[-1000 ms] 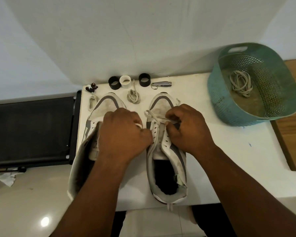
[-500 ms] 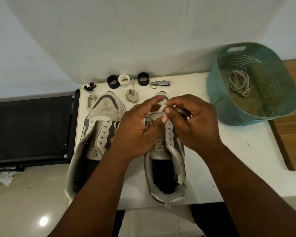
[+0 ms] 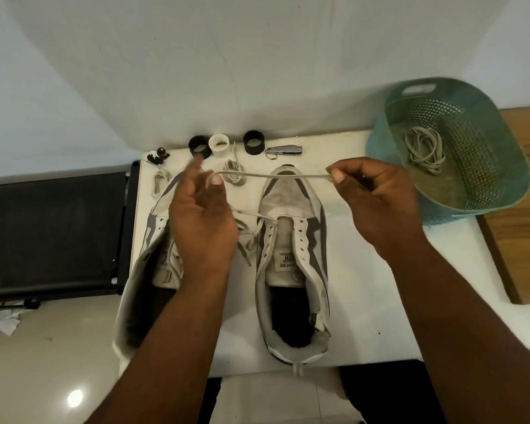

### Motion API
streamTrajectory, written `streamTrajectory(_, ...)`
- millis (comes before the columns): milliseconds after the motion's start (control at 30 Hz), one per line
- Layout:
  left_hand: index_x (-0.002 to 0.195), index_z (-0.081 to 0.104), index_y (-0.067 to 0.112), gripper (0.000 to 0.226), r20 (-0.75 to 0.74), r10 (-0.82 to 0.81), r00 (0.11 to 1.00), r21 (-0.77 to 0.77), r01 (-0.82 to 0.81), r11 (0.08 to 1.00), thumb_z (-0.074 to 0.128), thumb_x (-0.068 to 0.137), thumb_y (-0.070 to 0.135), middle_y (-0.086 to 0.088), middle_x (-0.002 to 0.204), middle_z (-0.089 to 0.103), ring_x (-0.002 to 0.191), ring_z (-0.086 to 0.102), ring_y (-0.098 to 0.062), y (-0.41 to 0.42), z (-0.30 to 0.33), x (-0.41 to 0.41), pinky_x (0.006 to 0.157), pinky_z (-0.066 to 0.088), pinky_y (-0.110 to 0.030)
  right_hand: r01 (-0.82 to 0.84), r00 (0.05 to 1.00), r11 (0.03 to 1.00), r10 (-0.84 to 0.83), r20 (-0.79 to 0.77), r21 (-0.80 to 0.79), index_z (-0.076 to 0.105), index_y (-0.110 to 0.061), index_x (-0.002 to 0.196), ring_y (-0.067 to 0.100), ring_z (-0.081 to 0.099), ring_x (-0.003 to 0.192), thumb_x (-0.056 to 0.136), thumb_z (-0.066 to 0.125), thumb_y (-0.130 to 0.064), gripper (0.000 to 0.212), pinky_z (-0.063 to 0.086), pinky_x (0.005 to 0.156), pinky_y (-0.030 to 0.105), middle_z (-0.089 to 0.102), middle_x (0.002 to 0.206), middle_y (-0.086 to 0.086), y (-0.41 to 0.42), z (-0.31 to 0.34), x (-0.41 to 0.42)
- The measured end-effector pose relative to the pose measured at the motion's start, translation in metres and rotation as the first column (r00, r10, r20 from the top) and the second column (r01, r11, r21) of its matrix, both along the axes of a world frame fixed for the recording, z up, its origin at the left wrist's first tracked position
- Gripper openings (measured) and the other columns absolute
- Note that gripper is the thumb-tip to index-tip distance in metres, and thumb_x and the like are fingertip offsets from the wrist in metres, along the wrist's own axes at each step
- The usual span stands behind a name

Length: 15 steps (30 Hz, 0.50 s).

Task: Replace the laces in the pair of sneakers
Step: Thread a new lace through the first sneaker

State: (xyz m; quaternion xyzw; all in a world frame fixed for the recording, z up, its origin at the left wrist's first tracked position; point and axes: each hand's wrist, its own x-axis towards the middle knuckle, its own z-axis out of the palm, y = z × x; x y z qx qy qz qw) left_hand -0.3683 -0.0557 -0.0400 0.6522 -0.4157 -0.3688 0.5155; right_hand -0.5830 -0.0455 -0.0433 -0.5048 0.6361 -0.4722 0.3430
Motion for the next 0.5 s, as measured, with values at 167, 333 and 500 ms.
streamTrajectory(167, 0.148, 0.052, 0.013, 0.053, 0.572, -0.457, 0.681, -0.184, 0.649, 0.738, 0.062, 0.096, 0.018, -0.001, 0.142, 0.06, 0.136, 0.053, -0.018, 0.01, 0.007, -0.006, 0.12, 0.032, -0.055, -0.345, 0.934, 0.936, 0.335, -0.127, -0.068, 0.074, -0.025, 0.097, 0.01, 0.07, 0.078, 0.091, 0.074, -0.011, 0.015, 0.055, 0.067, 0.021, 0.073, 0.09, -0.013, 0.01, 0.013, 0.031)
streamTrajectory(333, 0.1, 0.078, 0.033, 0.009, 0.445, -0.499, 0.744, -0.115, 0.6, 0.792, 0.07, 0.097, 0.029, 0.014, 0.078, 0.074, 0.074, 0.069, -0.005, 0.006, 0.004, 0.001, 0.085, 0.055, -0.034, -0.127, 0.987, 0.99, 0.133, 0.089, -0.067, 0.073, -0.025, 0.087, 0.026, 0.066, 0.07, 0.08, 0.084, -0.024, 0.013, 0.059, 0.064, 0.037, 0.074, 0.08, -0.004, 0.004, 0.013, 0.011)
streamTrajectory(500, 0.094, 0.075, 0.024, 0.012, 0.057, 0.037, 0.998, -0.052, -0.034, 0.998, 0.066, 0.101, 0.027, 0.011, 0.072, 0.068, 0.059, 0.056, 0.002, -0.007, 0.002, 0.007, 0.058, 0.045, -0.018, -0.039, 0.993, 0.999, 0.038, 0.115, 0.005, 0.076, -0.025, 0.094, 0.003, 0.067, 0.07, 0.086, 0.077, -0.023, 0.008, 0.051, 0.064, 0.014, 0.075, 0.079, -0.016, 0.001, 0.006, -0.009)
